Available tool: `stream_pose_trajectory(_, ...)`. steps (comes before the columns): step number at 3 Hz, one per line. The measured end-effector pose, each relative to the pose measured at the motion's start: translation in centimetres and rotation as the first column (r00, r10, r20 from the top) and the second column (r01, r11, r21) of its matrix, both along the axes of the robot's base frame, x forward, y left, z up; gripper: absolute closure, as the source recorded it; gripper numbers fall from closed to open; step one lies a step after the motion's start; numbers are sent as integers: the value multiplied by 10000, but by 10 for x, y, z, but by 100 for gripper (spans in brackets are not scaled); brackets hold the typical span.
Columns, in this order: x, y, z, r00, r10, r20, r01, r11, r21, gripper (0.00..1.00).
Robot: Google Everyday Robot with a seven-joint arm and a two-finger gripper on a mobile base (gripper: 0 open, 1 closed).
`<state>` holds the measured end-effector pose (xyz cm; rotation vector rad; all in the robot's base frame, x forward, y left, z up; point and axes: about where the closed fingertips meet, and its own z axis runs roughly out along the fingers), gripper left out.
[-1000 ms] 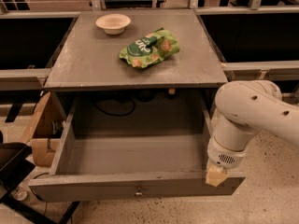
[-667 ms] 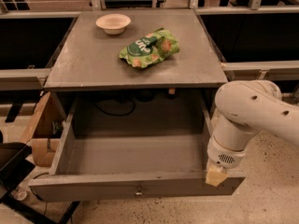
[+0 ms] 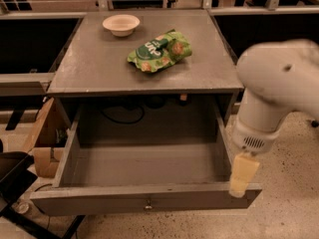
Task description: Open top drawer
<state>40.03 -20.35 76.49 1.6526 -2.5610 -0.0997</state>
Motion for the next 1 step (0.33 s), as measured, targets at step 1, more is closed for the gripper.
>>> stream_pose_trajectory(1, 3, -19, 80, 9954, -433, 858, 501, 9957, -785, 0)
